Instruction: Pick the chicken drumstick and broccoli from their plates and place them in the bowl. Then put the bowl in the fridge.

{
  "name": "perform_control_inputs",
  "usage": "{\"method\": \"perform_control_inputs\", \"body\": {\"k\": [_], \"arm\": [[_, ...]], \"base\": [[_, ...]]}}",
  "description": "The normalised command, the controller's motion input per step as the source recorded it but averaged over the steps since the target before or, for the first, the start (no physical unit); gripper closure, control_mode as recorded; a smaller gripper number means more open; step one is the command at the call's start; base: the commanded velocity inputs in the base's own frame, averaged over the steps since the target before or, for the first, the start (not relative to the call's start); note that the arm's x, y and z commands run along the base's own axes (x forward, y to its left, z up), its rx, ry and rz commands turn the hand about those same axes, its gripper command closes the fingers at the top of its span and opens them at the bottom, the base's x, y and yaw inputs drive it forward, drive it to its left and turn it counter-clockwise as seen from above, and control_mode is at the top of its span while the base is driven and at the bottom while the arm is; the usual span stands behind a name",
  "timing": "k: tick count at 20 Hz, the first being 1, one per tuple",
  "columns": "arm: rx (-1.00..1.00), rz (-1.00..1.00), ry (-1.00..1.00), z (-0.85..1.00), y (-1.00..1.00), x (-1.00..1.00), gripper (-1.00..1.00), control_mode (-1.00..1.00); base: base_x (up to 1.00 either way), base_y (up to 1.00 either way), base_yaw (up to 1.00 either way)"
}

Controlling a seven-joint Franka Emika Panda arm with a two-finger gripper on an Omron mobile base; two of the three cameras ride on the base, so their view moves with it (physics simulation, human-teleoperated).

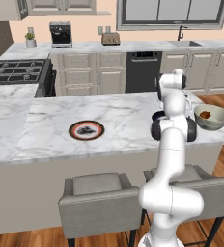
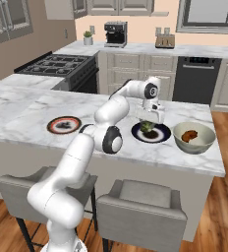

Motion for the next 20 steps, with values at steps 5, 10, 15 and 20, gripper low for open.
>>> {"method": "perform_control_inputs", "body": {"k": [5,10,15,20], "arm": [[0.10,0.28,0.17,0.29,0.41,-0.46,1.00,-1.00],[0.07,0.28,0.15,0.22,0.47,-0.44,1.00,-1.00],[0.08,0.30,0.05,0.04,0.49,-0.54,1.00,-1.00],[0.15,0.23,0.01,0.00,0.56,-0.54,1.00,-1.00]], "base": [[0.00,0.00,0.00],[0.00,0.00,0.00],[0.00,0.00,0.00],[0.00,0.00,0.00]]}}
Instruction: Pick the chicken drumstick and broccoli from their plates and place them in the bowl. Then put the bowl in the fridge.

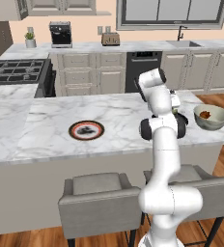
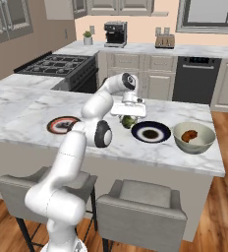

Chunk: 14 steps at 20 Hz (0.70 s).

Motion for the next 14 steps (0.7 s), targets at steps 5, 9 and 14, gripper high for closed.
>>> {"method": "perform_control_inputs", "body": {"k": [5,9,14], "arm": [[0.28,0.17,0.04,0.23,0.45,-0.47,1.00,-1.00],[0.17,0.23,-0.03,0.26,0.33,-0.61,1.00,-1.00],[0.04,0.25,-0.26,0.20,0.16,-0.65,1.00,-1.00]], "base": [[0.00,0.00,0.00],[0.00,0.00,0.00],[0.00,0.00,0.00]]}}
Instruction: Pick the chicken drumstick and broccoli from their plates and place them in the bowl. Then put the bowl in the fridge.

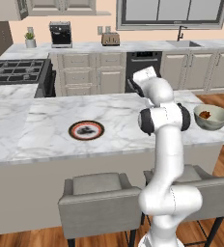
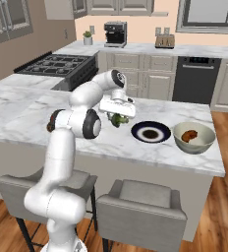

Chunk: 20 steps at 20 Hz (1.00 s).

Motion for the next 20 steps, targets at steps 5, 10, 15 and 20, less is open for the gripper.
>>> {"method": "perform_control_inputs", "body": {"k": [5,10,15,20], "arm": [[0.00,0.07,-0.58,0.04,-0.11,-0.67,1.00,-1.00],[0.02,-0.03,-0.23,0.33,-0.39,-0.19,1.00,-1.00],[0.00,-0.01,-0.06,0.22,-0.56,-0.12,1.00,-1.00],[0.10,0.00,-0.25,0.04,-0.76,-0.01,1.00,-1.00]], "base": [[0.00,0.00,0.00],[0.00,0.00,0.00],[0.00,0.00,0.00],[0.00,0.00,0.00]]}}
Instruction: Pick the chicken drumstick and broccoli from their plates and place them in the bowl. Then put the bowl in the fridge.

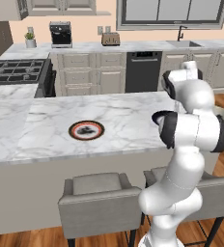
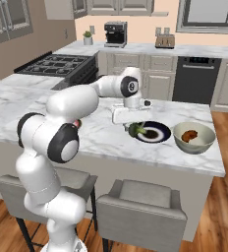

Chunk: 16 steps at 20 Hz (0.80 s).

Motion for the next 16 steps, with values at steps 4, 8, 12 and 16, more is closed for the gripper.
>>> {"method": "perform_control_inputs", "body": {"k": [4,8,12,16], "arm": [[0.23,0.00,-0.25,0.02,-0.72,0.14,1.00,-1.00],[0.23,0.00,-0.24,0.03,-0.70,0.19,1.00,-1.00],[0.05,0.01,-0.24,0.00,-0.65,0.28,1.00,-1.00],[0.06,0.00,-0.08,0.00,-0.69,0.39,1.00,-1.00]], "base": [[0.00,0.00,0.00],[0.00,0.00,0.00],[0.00,0.00,0.00],[0.00,0.00,0.00]]}}
